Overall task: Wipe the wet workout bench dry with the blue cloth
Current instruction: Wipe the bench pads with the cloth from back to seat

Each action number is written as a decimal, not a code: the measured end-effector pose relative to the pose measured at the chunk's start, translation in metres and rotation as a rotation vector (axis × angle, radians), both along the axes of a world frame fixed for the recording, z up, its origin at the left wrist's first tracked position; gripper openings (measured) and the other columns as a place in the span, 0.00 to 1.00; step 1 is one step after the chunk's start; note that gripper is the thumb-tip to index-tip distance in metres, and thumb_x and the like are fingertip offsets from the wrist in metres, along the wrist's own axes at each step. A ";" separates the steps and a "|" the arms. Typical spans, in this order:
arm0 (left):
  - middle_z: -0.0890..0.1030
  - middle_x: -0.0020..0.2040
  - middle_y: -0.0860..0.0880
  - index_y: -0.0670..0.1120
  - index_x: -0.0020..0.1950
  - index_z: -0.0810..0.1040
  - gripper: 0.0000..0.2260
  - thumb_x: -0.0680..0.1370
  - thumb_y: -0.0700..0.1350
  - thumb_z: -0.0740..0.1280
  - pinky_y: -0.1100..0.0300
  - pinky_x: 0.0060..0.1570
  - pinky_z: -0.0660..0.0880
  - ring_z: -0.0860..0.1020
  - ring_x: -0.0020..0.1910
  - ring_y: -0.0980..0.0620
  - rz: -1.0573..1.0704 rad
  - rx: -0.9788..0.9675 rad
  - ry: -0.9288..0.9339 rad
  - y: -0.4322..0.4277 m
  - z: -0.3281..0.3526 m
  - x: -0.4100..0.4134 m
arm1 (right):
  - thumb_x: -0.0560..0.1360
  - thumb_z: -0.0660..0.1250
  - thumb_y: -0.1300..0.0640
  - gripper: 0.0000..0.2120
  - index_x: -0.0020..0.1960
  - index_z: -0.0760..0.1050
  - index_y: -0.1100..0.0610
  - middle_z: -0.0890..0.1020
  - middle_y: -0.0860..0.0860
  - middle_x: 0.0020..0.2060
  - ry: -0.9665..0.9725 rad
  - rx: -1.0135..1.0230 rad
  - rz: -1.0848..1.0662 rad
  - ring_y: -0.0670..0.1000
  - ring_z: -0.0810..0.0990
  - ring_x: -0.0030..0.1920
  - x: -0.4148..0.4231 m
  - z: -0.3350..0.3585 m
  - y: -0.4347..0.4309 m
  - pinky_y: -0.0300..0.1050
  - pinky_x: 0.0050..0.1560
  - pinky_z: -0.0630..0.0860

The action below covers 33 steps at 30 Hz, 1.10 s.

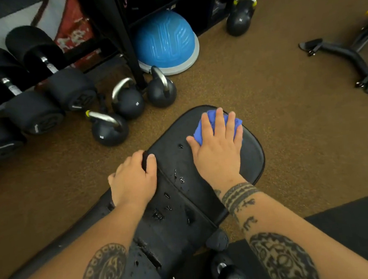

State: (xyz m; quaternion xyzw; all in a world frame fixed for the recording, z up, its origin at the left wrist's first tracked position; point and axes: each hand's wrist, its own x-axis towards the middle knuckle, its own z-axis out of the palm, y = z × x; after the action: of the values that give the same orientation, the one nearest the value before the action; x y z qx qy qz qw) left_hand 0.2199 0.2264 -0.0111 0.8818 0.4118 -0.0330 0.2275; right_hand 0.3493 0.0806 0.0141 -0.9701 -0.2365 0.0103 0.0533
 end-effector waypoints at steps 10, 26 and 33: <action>0.79 0.65 0.46 0.49 0.70 0.74 0.23 0.80 0.52 0.49 0.43 0.62 0.66 0.76 0.64 0.42 0.020 0.000 -0.123 0.000 -0.010 -0.002 | 0.81 0.51 0.39 0.27 0.76 0.67 0.49 0.65 0.50 0.77 0.069 0.018 0.525 0.58 0.53 0.80 -0.018 -0.001 0.050 0.63 0.77 0.48; 0.78 0.67 0.44 0.48 0.70 0.74 0.25 0.78 0.52 0.48 0.43 0.63 0.65 0.74 0.66 0.40 0.036 0.012 -0.156 -0.003 -0.007 -0.003 | 0.79 0.58 0.42 0.25 0.74 0.69 0.48 0.68 0.47 0.75 0.041 -0.002 0.539 0.56 0.59 0.78 -0.037 -0.005 0.009 0.63 0.77 0.51; 0.77 0.69 0.45 0.49 0.72 0.72 0.19 0.83 0.47 0.53 0.44 0.65 0.65 0.74 0.66 0.42 0.044 0.009 -0.117 -0.001 -0.005 -0.004 | 0.80 0.57 0.43 0.24 0.74 0.69 0.46 0.65 0.44 0.77 0.069 -0.070 0.550 0.52 0.56 0.80 -0.054 0.004 -0.112 0.63 0.77 0.49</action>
State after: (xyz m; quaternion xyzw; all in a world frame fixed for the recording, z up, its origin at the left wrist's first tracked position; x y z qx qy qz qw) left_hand 0.2163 0.2250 -0.0160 0.8739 0.4172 0.0252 0.2480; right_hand 0.2951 -0.0318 0.0184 -0.8698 -0.4884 0.0657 0.0229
